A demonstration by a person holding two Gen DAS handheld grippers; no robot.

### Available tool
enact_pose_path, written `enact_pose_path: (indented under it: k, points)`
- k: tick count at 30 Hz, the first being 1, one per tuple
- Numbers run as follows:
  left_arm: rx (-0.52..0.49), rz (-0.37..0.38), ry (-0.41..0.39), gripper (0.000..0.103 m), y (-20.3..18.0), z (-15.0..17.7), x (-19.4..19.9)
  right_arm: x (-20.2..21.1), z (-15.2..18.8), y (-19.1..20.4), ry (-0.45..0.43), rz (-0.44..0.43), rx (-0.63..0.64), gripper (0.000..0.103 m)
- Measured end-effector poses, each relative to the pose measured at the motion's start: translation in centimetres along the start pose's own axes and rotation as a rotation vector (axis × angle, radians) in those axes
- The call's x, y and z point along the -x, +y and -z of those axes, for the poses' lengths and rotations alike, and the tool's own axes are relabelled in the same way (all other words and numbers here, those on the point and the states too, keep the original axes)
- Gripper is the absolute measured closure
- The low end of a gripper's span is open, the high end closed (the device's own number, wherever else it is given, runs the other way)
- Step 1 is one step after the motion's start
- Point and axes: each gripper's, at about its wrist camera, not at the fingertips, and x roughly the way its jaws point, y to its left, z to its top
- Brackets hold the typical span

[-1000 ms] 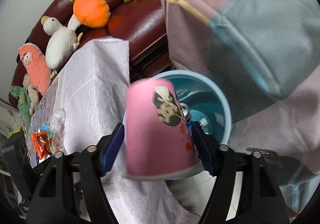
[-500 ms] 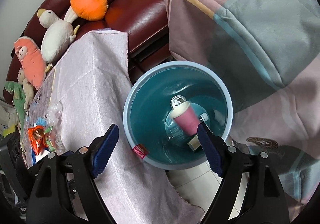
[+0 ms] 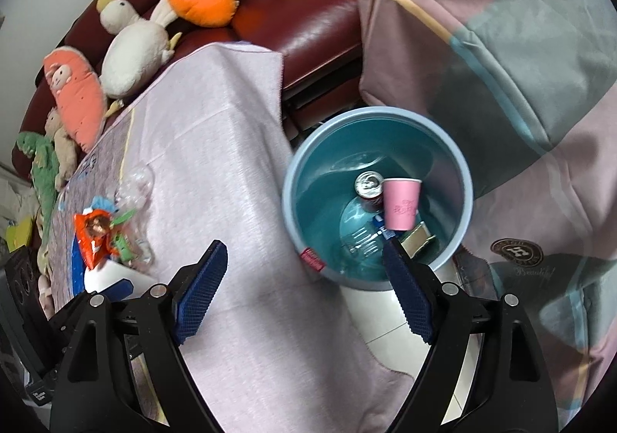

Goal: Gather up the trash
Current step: 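Grasp the white pill bottle with the left tool while the right tool pinches the paper towel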

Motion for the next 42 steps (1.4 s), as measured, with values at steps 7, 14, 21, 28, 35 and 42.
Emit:
enact_pose_path:
  k: [7,14,21,28,35,42]
  points:
    - [0.054,-0.030,-0.049,0.011,3.4,2.3,3.5,-0.3,1.9,4.7,0.030,-0.023,0.072,0.024]
    - [0.155,-0.064,-0.088,0.011,8.5,5.5,6.6,-1.7,4.4,10.9,0.087,-0.059,0.168,0.024]
    - [0.250,-0.090,-0.124,0.011,13.5,7.9,9.3,-3.9,6.4,16.8,0.146,-0.088,0.266,0.021]
    - [0.322,-0.166,-0.181,0.010,18.1,10.0,11.7,-7.1,8.4,22.0,0.212,-0.103,0.358,0.019]
    - [0.416,-0.186,-0.158,0.010,22.4,11.4,11.4,-9.7,9.0,25.1,0.236,-0.122,0.403,0.018]
    - [0.441,-0.195,-0.113,0.010,23.7,12.0,9.6,-12.4,9.6,26.0,0.290,-0.129,0.406,0.018]
